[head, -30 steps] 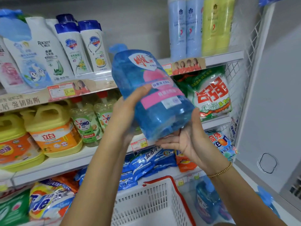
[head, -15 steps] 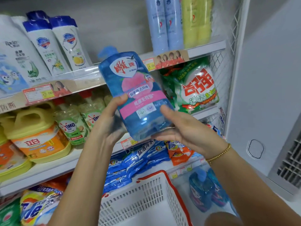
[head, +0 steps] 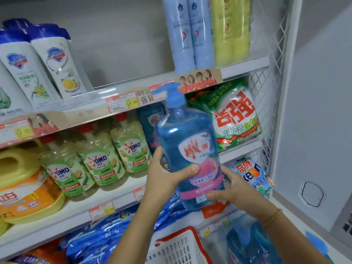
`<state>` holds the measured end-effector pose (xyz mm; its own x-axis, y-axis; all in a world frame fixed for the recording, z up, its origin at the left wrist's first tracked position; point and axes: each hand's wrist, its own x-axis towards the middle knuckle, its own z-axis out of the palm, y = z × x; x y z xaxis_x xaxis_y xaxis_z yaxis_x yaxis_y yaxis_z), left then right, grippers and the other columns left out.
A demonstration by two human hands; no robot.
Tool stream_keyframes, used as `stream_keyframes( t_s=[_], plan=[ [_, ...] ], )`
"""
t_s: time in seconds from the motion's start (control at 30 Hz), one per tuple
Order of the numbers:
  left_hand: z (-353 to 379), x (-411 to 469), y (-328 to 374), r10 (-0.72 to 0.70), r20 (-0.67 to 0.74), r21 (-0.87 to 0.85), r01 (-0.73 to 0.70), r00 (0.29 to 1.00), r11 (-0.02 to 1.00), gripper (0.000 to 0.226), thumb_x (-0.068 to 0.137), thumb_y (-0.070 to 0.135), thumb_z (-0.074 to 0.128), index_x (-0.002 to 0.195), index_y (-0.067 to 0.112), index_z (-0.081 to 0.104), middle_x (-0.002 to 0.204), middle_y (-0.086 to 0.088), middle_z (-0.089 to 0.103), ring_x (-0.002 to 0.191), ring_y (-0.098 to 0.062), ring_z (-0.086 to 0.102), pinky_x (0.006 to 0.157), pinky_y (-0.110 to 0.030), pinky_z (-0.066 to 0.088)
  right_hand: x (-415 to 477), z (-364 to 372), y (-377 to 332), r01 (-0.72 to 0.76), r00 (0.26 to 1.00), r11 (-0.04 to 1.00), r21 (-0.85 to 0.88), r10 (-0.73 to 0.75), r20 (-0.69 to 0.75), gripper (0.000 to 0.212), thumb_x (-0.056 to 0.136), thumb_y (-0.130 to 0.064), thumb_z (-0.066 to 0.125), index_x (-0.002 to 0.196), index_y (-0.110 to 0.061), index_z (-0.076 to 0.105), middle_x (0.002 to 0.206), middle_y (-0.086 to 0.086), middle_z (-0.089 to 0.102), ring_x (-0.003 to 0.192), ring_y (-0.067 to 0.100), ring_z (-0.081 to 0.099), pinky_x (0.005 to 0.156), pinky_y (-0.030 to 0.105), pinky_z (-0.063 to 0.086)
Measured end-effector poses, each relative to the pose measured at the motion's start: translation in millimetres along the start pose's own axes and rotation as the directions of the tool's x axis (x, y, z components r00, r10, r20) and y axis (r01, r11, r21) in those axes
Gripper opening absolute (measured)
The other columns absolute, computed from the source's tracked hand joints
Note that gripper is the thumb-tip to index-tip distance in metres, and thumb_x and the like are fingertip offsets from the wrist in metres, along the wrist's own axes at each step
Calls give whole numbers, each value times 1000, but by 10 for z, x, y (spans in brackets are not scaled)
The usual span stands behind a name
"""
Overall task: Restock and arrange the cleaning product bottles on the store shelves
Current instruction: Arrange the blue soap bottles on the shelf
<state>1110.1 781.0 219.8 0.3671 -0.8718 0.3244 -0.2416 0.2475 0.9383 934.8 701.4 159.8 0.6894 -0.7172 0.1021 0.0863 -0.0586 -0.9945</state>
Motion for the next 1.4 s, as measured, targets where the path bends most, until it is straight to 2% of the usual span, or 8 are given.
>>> stream_keyframes(
  t_s=[0.27,0.4,0.57,0.77,1.07,1.13,1.23,1.4],
  plan=[
    [178,720,-104,322,144,353,-352,936,867,84,55,32,92,126,31,46,114,26,58,107,14,54,82,-1,40,1031,-308,29,185,961,982,-30,-187,-202,67,37,-26,96,97,-17,69,99,-4,74,101,16,68,86,31,56],
    [218,1058,-453,287,106,351,-306,952,885,85,54,33,91,126,30,47,116,27,58,108,14,53,85,-3,41,1279,-451,173,192,942,979,-62,-201,-267,56,56,-6,89,106,-10,63,102,-1,73,104,17,67,86,28,54],
    [265,1384,-895,211,14,313,-204,977,927,86,51,33,94,123,33,48,122,16,61,115,-4,58,100,-37,48,1455,-558,258,230,930,970,-80,-244,-274,57,72,8,75,115,-24,56,109,-8,69,105,5,65,87,22,53],
    [307,1787,-1006,149,-31,249,-137,988,959,83,51,26,92,123,20,51,116,13,64,102,6,62,87,-16,51,1763,-582,181,207,887,934,-290,-305,-348,64,77,-5,76,133,-23,50,115,-11,65,105,2,63,91,32,55],
    [286,1867,-1234,128,-166,354,-62,978,933,70,72,32,81,133,19,49,128,2,60,114,-11,58,101,-33,47,2151,-525,229,35,870,773,-634,-336,-362,79,85,-12,69,150,-25,26,133,7,58,115,25,59,99,42,48],
    [402,1672,-1273,285,-176,512,-160,942,844,84,78,14,77,148,20,31,149,-7,38,133,-10,36,111,-20,29,2023,-591,288,42,867,692,-721,-384,-319,72,87,-7,65,148,-25,32,130,9,60,111,25,60,100,37,47],
    [495,1502,-1359,601,121,794,-440,790,419,94,75,-15,64,151,23,23,159,-7,14,147,-18,9,116,-28,22,1674,-732,492,54,772,445,-894,-586,-245,49,84,-1,65,131,-12,57,123,10,62,110,26,56,95,36,48],
    [273,1914,-1513,506,473,846,-533,721,-32,99,64,-2,79,146,20,27,156,-5,24,145,-32,9,118,-48,2,1394,-906,921,-37,638,253,-967,-739,-218,35,89,-23,52,112,-1,65,111,15,58,102,22,44,83,43,55]
  ],
)
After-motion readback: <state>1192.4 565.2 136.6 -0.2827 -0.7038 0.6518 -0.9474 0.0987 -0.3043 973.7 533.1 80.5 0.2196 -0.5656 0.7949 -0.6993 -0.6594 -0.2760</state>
